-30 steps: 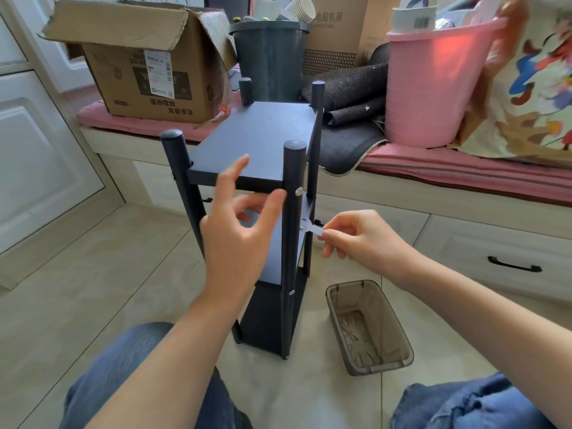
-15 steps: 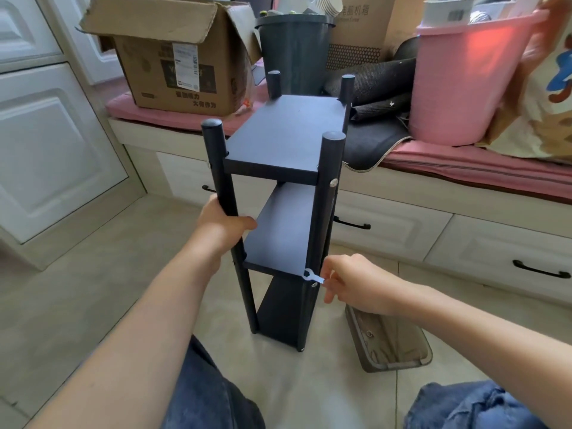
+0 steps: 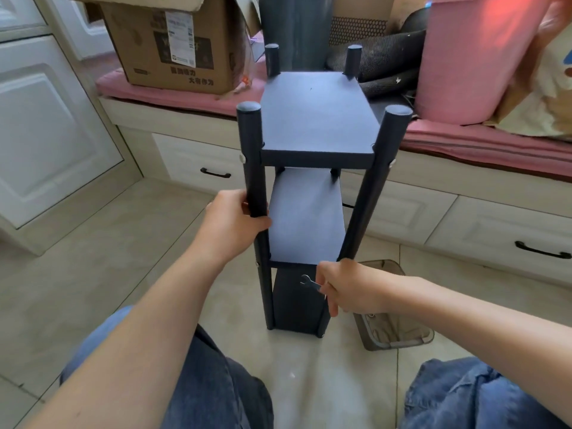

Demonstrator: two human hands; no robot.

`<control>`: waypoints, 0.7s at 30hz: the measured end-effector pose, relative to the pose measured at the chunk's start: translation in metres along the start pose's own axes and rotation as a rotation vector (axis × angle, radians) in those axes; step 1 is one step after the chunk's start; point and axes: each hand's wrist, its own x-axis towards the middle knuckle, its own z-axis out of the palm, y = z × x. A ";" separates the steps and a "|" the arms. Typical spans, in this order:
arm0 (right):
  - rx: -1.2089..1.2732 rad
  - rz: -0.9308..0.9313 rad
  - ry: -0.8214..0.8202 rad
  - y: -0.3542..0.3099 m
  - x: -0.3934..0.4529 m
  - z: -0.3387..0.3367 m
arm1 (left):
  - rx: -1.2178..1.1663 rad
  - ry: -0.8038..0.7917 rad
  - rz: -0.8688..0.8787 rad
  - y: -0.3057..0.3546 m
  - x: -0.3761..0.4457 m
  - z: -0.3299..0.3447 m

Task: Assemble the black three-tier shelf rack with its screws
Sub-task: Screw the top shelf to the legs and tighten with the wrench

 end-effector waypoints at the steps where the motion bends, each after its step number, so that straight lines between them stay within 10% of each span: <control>1: 0.009 0.004 -0.002 0.001 0.001 0.002 | -0.010 -0.028 -0.005 0.001 -0.002 0.001; 14: 0.212 0.033 0.166 0.015 0.043 0.057 | 0.066 -0.122 -0.237 -0.026 -0.023 0.058; 21: 1.514 0.402 0.485 0.017 0.048 0.108 | -0.528 0.363 -0.510 -0.066 -0.073 0.112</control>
